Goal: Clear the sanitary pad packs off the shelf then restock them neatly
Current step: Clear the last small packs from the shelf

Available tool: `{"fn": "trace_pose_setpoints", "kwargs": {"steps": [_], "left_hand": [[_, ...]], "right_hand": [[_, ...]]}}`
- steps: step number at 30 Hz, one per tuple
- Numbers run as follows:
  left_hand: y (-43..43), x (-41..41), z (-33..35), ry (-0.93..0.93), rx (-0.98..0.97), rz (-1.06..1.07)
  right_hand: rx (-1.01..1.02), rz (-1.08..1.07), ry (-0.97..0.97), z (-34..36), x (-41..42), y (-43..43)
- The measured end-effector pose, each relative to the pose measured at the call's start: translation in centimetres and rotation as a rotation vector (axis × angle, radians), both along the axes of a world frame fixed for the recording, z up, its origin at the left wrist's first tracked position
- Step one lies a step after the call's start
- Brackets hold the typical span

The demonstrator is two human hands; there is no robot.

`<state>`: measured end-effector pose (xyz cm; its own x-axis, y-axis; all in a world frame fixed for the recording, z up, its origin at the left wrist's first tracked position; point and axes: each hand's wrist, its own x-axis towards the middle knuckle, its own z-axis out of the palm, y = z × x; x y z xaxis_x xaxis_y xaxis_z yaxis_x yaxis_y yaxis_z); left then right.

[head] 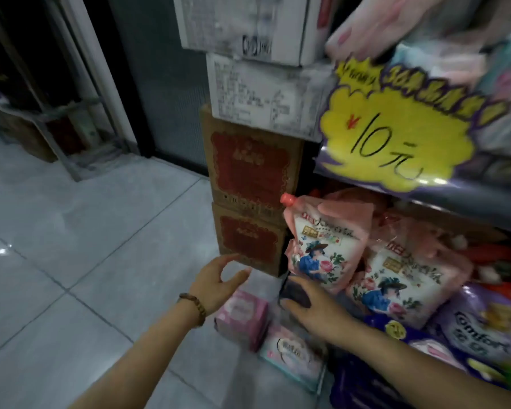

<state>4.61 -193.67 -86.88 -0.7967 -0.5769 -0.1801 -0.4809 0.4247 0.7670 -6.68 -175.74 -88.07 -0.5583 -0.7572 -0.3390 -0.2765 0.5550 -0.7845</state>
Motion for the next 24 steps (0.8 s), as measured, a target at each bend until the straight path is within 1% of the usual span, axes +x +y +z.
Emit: {"fn": "trace_pose_setpoints", "kwargs": {"steps": [2,5,6,9,12,16,19,21,24], "left_hand": [[1.7,-0.9,4.8,0.075,-0.138,-0.087],[4.6,-2.5,11.3,0.227,-0.296,-0.191],[5.7,-3.1,13.4,0.267,-0.324,-0.218],[8.8,-5.0,18.9,0.340,-0.377,-0.282],[11.5,-7.3,23.1,0.424,-0.395,-0.341],[14.7,-11.0,26.7,0.478,-0.353,-0.376],[16.4,-14.3,27.5,0.430,-0.349,-0.386],[17.1,-16.4,27.3,0.358,-0.344,-0.379],[17.6,-18.7,26.6,0.291,-0.379,-0.367]], "right_hand": [[0.011,0.094,0.187,5.1,-1.1,3.2],[-0.003,0.128,0.421,12.3,-3.2,8.4],[-0.029,0.136,0.475,14.5,-3.8,9.9],[-0.105,0.118,0.555,20.5,-5.5,13.6],[-0.237,0.028,0.646,25.0,-7.1,16.1],[-0.410,-0.225,0.643,28.5,-9.9,18.1],[-0.468,-0.406,0.498,28.9,-12.3,18.5],[-0.444,-0.452,0.384,28.7,-13.8,18.3],[-0.419,-0.448,0.228,28.1,-15.7,17.5]]}}
